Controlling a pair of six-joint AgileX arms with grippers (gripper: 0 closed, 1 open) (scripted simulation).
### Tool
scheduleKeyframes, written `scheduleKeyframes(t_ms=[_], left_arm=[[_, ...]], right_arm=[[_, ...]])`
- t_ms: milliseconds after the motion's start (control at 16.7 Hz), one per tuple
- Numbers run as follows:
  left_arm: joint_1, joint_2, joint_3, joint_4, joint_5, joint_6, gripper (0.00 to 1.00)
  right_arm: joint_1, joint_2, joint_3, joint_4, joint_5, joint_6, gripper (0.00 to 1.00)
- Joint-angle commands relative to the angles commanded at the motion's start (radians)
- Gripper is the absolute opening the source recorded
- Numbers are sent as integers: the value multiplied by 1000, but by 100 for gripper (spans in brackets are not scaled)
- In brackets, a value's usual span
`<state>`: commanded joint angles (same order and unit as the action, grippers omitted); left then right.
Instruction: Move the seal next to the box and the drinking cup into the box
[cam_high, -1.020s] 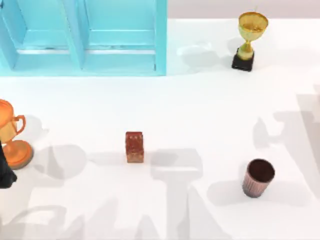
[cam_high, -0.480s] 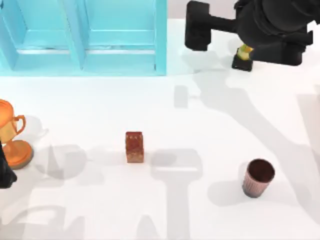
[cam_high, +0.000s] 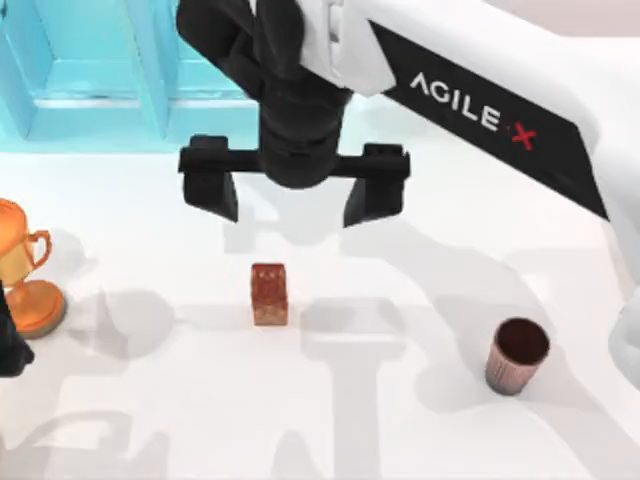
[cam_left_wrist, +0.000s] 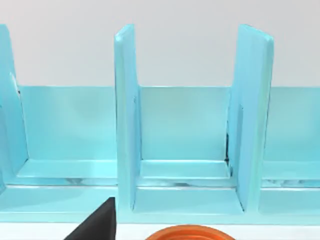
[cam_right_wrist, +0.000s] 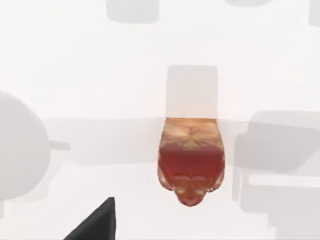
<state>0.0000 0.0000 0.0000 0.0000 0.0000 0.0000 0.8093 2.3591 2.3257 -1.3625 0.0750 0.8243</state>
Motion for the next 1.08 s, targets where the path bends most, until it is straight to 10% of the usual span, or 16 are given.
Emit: scheduleKeyframes(t_ms=[660,1080], left_arm=[[0,0,0,0,0,0,100],[0,0,0,0,0,0,100]], right_arm=[[55,183,170,-100,9,64,100],[49,188,-67,148,9,55,100]])
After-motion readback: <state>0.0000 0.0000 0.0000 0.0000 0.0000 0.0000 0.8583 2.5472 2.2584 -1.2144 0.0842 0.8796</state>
